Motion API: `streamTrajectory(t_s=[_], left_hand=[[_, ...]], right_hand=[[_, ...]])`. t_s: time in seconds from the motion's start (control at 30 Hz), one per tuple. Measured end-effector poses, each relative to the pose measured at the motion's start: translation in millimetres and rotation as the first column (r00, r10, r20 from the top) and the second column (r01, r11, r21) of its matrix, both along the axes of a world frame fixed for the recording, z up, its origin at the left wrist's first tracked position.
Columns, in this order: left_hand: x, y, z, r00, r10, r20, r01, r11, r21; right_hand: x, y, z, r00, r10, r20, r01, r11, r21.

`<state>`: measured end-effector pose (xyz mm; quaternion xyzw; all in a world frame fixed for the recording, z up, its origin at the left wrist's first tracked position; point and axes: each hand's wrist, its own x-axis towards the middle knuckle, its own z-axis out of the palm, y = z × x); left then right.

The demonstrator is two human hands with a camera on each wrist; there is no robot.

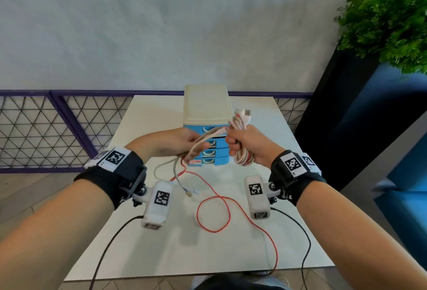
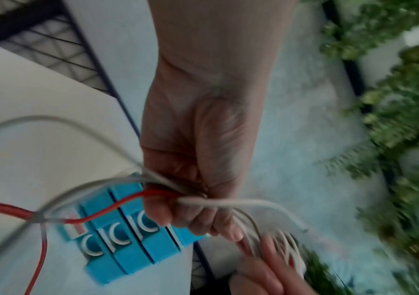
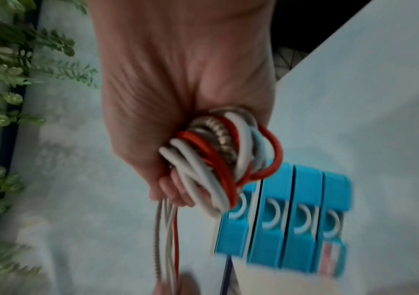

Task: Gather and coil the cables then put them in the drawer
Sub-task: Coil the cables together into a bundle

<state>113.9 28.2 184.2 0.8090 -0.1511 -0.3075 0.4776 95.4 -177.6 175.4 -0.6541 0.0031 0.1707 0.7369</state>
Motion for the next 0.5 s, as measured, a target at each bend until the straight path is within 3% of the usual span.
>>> streamTrajectory(t_s=[0.1, 0.23, 0.3, 0.4, 0.5], left_hand=[[-2.2, 10.1, -5.2, 0.984, 0.057, -0.169, -0.074, 0.993, -0.097], [1.4, 10.4, -16.1, 0.998, 0.024, -0.061, -0.030, 0.995, -0.092], [3.0, 14.6, -21.6, 0.989, 0.072, -0.130, -0.095, 0.979, -0.182], [4.7, 15.6, -29.3, 0.950, 0.150, -0.275, -0.242, 0.908, -0.343], [2.8, 11.6, -30.7, 0.886, 0.236, -0.399, -0.417, 0.783, -0.462]], right_hand=[[5.3, -15.5, 2.6, 0.997, -0.067, 0.044, 0.070, 0.995, -0.075], [9.5, -13.4, 0.6, 0.986, -0.131, 0.102, 0.145, 0.980, -0.138], [11.2, -15.6, -0.7, 0.981, -0.154, 0.114, 0.171, 0.973, -0.153], [12.6, -22.0, -5.2, 0.978, -0.171, 0.121, 0.190, 0.968, -0.163], [12.3, -21.2, -10.3, 0.979, -0.173, 0.112, 0.188, 0.972, -0.140]])
